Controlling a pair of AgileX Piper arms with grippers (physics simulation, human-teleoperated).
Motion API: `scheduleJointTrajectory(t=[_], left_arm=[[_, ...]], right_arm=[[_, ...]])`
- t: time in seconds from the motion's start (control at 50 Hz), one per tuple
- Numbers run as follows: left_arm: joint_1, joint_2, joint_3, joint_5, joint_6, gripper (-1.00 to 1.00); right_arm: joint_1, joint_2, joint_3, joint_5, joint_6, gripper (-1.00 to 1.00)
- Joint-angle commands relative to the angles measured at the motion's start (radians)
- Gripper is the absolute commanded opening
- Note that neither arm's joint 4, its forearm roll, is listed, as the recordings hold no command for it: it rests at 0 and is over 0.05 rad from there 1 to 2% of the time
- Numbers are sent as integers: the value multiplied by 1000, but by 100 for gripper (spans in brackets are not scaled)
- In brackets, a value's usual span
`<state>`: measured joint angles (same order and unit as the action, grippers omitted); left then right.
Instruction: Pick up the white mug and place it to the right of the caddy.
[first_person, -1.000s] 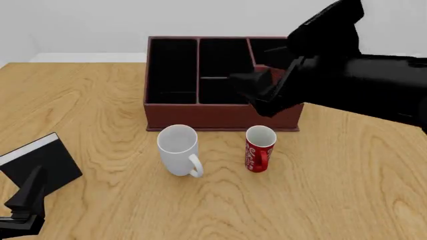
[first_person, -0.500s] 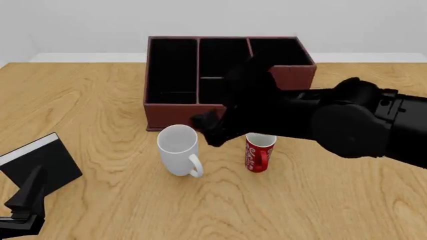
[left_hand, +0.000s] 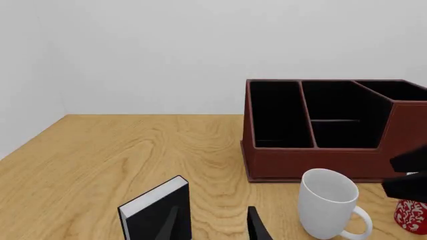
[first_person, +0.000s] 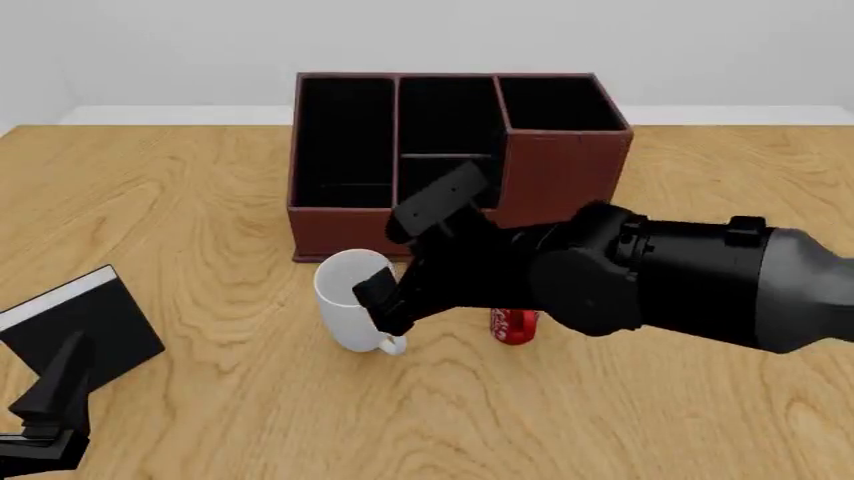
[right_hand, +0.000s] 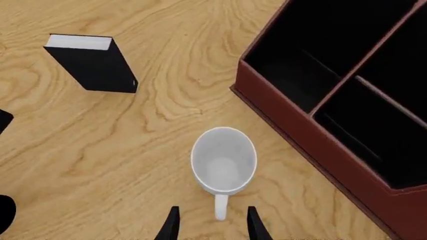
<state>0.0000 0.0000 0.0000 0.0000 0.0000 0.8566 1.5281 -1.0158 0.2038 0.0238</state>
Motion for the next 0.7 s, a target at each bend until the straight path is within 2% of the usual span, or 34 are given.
scheduleJointTrajectory(t=[0.02,0.4,0.7], left_arm=[[0,0,0,0,0,100],[0,0,0,0,0,100],[0,0,0,0,0,100]], right_arm=[[-5,43,16,-26,18,100],[-7,91,8,-44,15,100],[-6,132,6,-62,33,100]])
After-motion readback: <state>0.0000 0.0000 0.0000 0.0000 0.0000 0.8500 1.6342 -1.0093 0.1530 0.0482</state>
